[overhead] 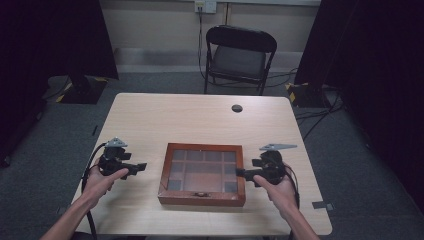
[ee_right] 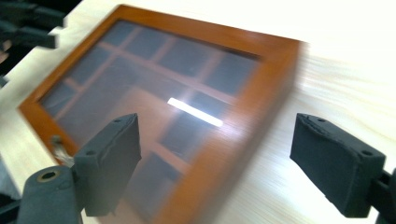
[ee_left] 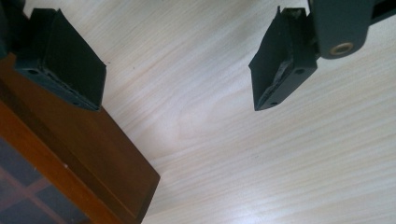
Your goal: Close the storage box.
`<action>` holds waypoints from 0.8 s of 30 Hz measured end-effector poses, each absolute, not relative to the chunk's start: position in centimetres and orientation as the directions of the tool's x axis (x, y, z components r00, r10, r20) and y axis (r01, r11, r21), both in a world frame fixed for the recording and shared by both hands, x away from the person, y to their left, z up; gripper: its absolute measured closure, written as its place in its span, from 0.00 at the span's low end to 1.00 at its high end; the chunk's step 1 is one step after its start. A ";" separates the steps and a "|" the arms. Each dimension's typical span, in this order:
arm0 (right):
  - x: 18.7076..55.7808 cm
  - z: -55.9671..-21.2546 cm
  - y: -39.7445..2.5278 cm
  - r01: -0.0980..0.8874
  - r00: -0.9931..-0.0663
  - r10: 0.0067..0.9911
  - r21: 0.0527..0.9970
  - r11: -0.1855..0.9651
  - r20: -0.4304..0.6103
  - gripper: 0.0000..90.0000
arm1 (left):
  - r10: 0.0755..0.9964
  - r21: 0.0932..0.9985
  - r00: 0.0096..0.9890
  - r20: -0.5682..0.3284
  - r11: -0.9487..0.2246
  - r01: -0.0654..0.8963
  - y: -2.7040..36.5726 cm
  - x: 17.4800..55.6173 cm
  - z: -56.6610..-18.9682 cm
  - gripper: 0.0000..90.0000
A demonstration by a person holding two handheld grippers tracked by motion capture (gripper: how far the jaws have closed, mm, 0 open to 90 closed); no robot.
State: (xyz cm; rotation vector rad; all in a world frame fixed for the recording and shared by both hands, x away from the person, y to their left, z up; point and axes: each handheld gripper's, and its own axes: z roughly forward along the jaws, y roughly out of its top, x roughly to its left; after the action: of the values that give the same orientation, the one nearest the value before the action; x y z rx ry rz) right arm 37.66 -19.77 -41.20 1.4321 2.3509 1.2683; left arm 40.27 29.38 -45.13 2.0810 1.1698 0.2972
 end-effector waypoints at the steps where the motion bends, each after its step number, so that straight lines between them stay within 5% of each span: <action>1: 37.7 -41.4 -20.6 0.693 -0.531 0.786 0.697 0.187 0.316 0.17 | 0.817 0.679 0.560 -0.141 -0.332 0.655 29.4 40.2 -45.2 0.20; 9: 38.6 -43.8 -25.9 0.783 -0.349 0.873 0.618 0.072 0.340 0.17 | 0.836 0.633 0.533 -0.131 -0.343 0.694 29.9 40.8 -46.5 0.18; 14: 39.2 -45.6 -27.5 0.809 -0.246 0.942 0.584 0.071 0.227 0.17 | 0.854 0.615 0.509 -0.107 -0.345 0.709 29.9 41.3 -47.4 0.18; 24: 39.5 -48.1 -27.1 0.806 -0.215 0.973 0.578 0.126 0.087 0.15 | 0.883 0.630 0.469 -0.006 -0.361 0.687 29.9 41.4 -48.9 0.17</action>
State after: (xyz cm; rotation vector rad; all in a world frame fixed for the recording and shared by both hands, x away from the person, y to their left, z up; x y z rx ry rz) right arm 39.52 -27.12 -48.07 1.7340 2.0979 0.7517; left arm 41.36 29.87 -48.92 2.1558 1.2991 0.4540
